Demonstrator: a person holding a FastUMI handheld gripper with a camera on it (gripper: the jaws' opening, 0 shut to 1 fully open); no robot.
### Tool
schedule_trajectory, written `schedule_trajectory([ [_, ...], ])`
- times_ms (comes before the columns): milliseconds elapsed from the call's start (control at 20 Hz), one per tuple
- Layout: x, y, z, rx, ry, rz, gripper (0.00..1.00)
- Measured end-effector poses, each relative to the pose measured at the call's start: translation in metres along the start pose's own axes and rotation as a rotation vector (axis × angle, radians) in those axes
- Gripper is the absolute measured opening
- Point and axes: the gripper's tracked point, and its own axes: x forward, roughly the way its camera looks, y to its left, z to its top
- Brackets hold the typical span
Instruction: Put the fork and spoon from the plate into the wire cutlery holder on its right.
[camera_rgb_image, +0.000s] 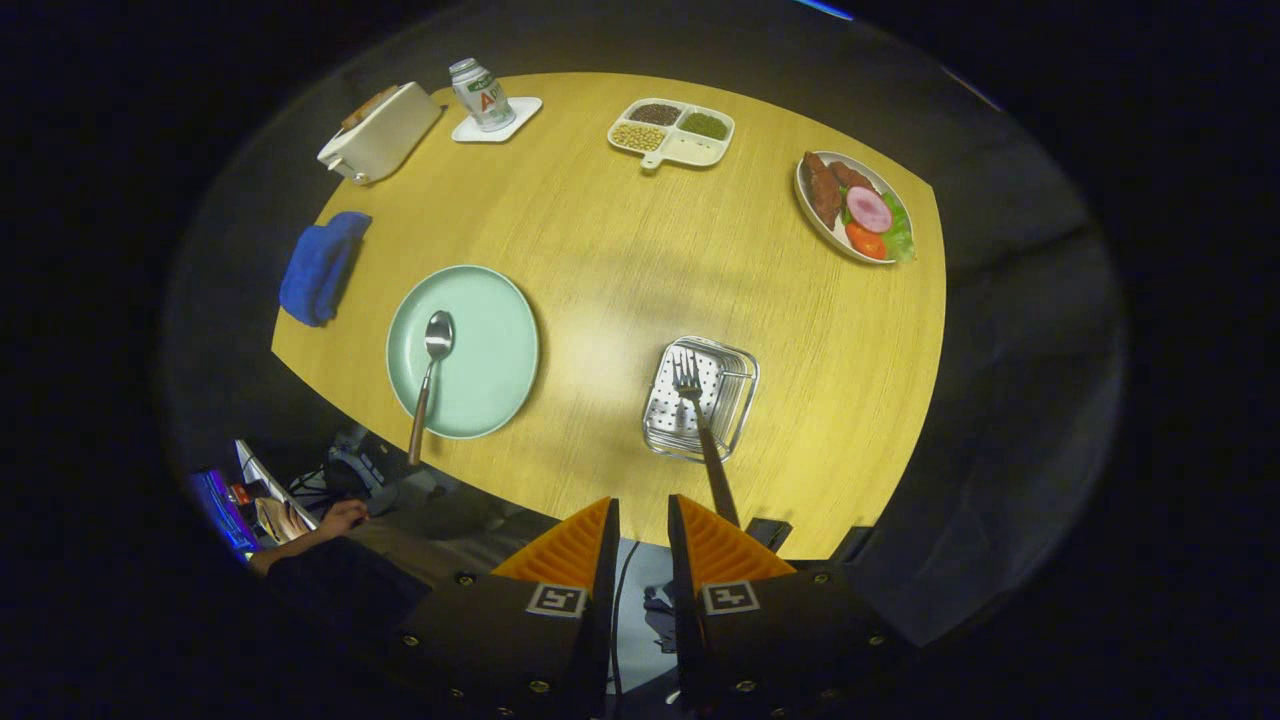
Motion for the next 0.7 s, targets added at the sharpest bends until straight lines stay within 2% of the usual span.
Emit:
schedule_trajectory([
  [350,0.005,0.062,-0.007,0.032,-0.099,0.048,0.28],
  [700,0.028,0.113,-0.025,0.04,-0.078,0.114,0.28],
])
